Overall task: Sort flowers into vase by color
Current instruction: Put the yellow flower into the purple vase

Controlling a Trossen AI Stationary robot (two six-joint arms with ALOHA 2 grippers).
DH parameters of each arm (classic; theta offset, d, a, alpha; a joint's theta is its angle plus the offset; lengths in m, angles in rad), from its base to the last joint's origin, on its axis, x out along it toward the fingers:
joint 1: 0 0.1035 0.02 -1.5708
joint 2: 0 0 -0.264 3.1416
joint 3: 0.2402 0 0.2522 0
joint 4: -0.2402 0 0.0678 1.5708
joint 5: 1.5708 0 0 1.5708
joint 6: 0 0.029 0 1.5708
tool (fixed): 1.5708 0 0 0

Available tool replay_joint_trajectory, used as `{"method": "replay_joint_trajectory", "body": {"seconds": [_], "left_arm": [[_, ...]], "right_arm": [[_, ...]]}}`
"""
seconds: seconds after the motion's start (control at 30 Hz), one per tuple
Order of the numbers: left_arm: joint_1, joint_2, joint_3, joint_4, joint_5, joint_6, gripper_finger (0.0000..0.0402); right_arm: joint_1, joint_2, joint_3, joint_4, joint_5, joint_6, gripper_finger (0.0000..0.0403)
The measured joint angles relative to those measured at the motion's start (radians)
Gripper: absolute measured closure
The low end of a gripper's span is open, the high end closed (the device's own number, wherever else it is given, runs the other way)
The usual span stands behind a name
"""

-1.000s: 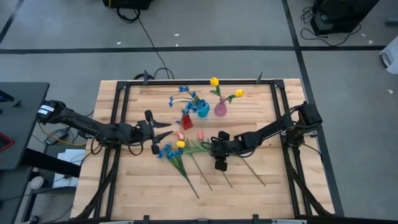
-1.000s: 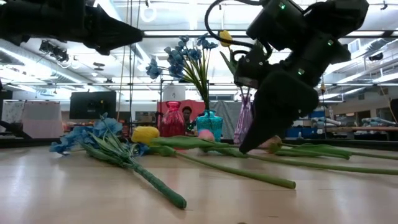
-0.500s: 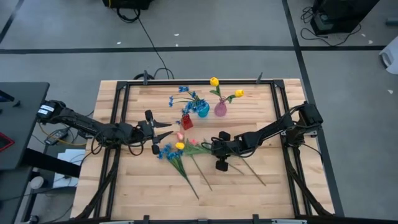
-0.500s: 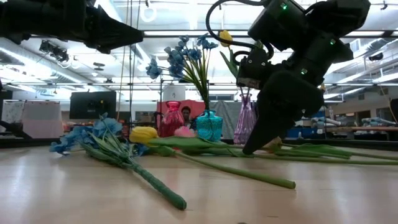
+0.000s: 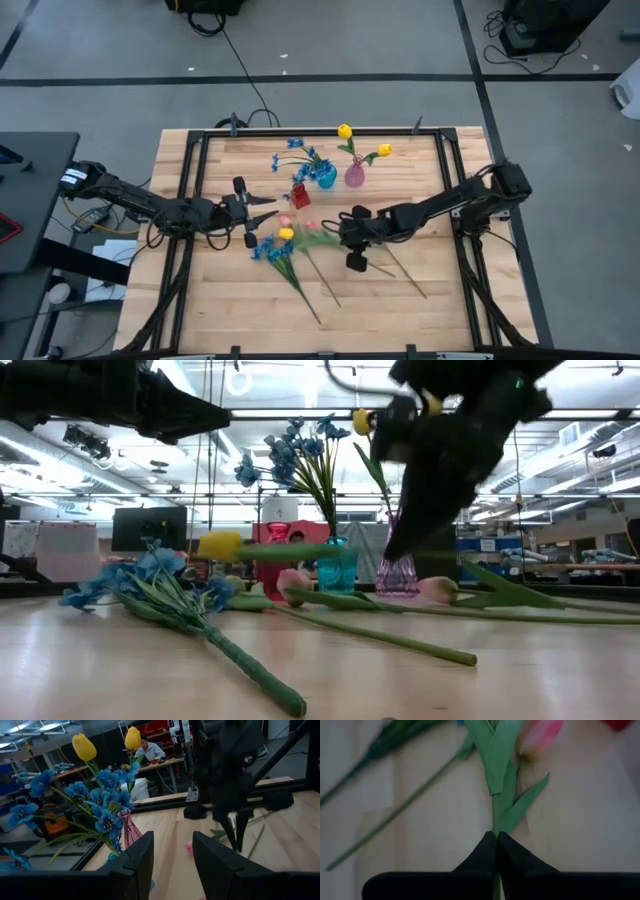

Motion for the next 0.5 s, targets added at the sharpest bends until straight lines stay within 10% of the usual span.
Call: {"method": "replay_joint_trajectory", "body": {"seconds": [0.23, 0.5], "left_arm": [[0.0, 0.0, 0.0, 0.01, 0.0, 0.016, 0.026], [0.0, 0.0, 0.0, 0.011, 0.0, -0.009, 0.0259]], "right_arm": [[0.042, -0.203, 0.0, -0.111, 0.021, -0.006, 0.0385], [0.114, -0.39, -0.056, 0.086, 0.388, -0.165, 0.0385]]}}
